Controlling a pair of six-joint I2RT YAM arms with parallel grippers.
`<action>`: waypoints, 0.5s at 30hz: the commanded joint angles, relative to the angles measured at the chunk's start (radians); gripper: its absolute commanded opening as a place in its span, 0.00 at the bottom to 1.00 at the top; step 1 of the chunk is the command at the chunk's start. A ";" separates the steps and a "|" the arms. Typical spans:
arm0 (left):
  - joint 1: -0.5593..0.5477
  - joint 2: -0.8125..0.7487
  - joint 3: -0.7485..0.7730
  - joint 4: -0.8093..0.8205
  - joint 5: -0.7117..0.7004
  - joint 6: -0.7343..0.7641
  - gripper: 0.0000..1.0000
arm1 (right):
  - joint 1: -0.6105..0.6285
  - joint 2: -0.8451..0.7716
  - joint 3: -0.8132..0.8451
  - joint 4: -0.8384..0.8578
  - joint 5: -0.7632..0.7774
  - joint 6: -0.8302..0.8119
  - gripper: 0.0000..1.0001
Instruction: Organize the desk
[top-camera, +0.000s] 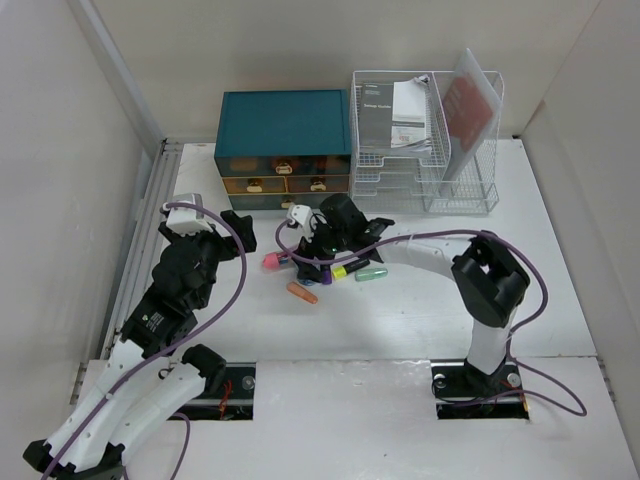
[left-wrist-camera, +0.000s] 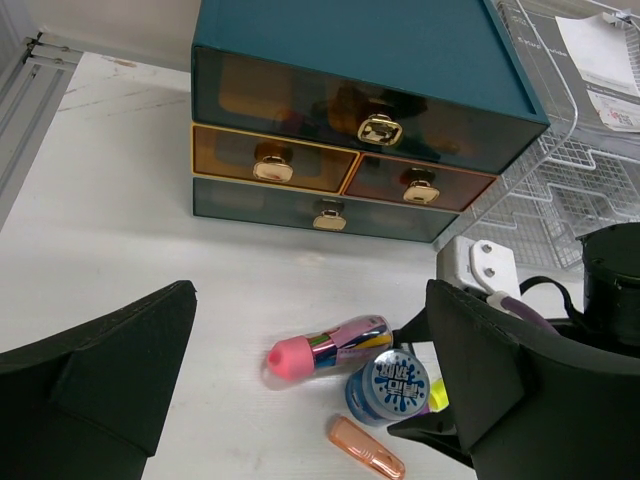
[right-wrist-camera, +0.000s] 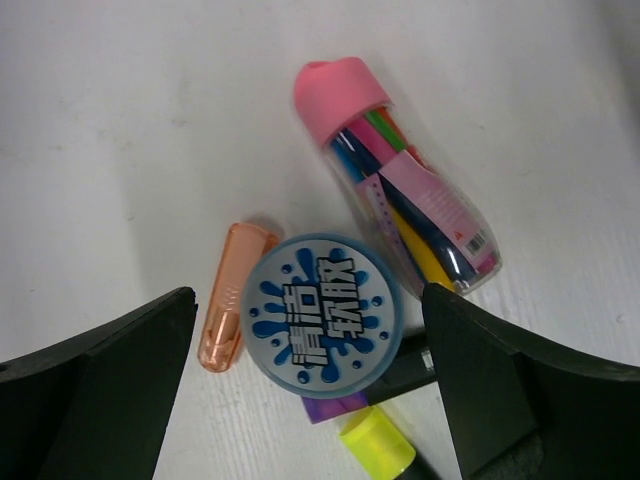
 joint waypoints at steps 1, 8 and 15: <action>0.004 -0.010 -0.007 0.035 -0.004 0.005 0.99 | 0.008 0.003 0.021 0.032 0.086 0.015 0.99; 0.004 -0.019 -0.007 0.035 -0.004 0.005 0.99 | 0.008 0.021 0.021 0.042 0.152 0.024 0.99; 0.004 -0.019 -0.007 0.035 -0.004 0.005 0.99 | 0.017 0.050 0.012 0.042 0.152 0.024 0.99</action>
